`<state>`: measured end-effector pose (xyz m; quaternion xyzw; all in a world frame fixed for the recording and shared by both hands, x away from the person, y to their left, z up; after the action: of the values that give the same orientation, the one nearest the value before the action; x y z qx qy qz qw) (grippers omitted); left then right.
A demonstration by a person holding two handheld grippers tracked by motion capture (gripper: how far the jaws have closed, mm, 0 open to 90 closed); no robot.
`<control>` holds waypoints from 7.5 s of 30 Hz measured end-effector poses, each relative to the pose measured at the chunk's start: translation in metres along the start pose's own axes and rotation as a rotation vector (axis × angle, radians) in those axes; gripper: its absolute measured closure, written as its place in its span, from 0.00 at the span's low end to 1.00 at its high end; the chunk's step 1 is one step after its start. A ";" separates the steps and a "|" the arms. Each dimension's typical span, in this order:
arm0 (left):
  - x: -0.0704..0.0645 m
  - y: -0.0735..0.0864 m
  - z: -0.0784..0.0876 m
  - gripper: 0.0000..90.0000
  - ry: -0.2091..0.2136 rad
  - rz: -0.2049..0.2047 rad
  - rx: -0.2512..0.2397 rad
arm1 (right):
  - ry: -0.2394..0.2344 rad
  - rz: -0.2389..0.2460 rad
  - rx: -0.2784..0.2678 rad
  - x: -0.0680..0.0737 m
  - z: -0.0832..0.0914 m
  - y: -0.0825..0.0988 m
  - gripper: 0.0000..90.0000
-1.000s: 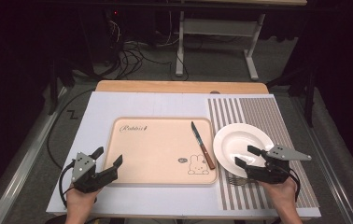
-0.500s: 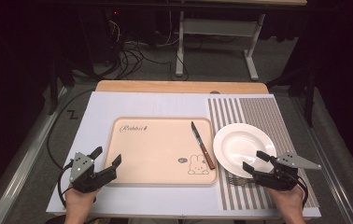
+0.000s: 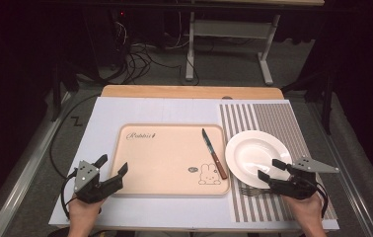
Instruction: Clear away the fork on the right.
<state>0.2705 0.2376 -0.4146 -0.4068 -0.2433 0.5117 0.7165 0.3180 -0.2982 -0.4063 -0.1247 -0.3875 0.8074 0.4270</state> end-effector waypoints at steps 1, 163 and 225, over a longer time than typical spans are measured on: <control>0.000 0.000 -0.001 0.29 -0.001 -0.001 0.001 | 0.001 0.002 0.019 -0.001 0.001 -0.001 0.32; 0.002 -0.002 -0.003 0.28 -0.013 -0.001 0.002 | -0.070 0.326 0.618 0.041 -0.014 -0.002 0.88; 0.007 -0.002 -0.003 0.28 -0.021 0.003 0.004 | -0.137 0.223 0.534 0.087 -0.085 -0.088 0.88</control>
<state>0.2763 0.2429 -0.4144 -0.4003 -0.2489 0.5177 0.7140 0.3626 -0.1568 -0.3876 0.0049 -0.1731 0.9293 0.3263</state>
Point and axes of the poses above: each handheld gripper's, and its own axes: z roughly backward along the jaws, y roughly out of its underside, x roughly to its left, the point moved 1 cm from there along -z, roughly forward along the jaws, and after that the axes turned 11 degrees about x, right-handed, at the moved point
